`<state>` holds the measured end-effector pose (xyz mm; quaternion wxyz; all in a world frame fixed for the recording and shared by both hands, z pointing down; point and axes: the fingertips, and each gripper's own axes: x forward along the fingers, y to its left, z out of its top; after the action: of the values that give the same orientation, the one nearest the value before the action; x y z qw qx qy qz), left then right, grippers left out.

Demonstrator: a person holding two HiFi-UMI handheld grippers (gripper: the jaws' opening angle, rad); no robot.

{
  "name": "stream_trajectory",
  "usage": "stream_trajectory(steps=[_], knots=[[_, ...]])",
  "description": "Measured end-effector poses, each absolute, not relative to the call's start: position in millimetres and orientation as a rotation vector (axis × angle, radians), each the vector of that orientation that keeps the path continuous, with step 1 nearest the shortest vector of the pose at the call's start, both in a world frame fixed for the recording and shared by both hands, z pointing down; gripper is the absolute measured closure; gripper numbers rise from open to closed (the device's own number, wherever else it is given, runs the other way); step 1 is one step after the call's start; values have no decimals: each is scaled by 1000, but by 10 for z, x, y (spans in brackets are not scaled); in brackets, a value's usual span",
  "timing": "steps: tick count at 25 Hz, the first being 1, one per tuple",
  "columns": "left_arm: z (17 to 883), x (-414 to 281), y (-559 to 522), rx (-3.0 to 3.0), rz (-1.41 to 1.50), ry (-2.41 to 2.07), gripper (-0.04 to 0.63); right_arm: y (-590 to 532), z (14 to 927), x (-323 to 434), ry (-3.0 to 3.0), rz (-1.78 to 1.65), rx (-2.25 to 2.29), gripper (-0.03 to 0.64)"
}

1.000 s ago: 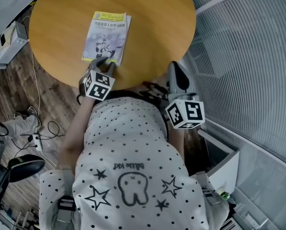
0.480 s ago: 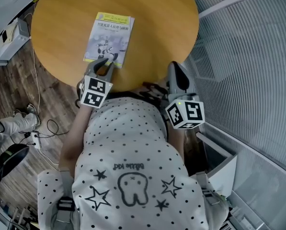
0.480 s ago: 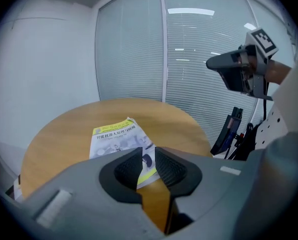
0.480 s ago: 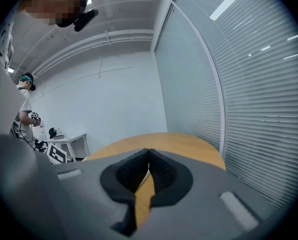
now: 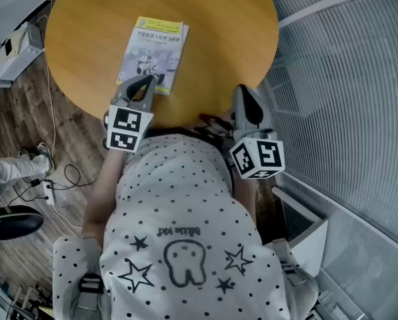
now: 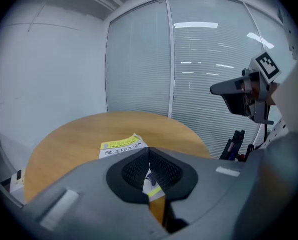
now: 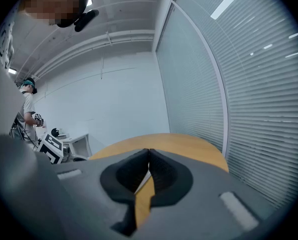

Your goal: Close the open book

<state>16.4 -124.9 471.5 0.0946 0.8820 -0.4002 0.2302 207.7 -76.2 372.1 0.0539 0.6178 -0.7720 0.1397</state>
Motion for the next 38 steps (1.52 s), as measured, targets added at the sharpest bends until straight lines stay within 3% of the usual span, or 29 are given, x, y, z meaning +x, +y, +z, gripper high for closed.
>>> stream_trajectory(steps=[26,38], knots=[[3135,-359,-1386,2654,161,-1526,585,-816,3770,2000,-2373,428,1806,612],[2848,-653,-1161,2623,93,-1668,586,-862,3699,1964,-2396,415,1783,612]])
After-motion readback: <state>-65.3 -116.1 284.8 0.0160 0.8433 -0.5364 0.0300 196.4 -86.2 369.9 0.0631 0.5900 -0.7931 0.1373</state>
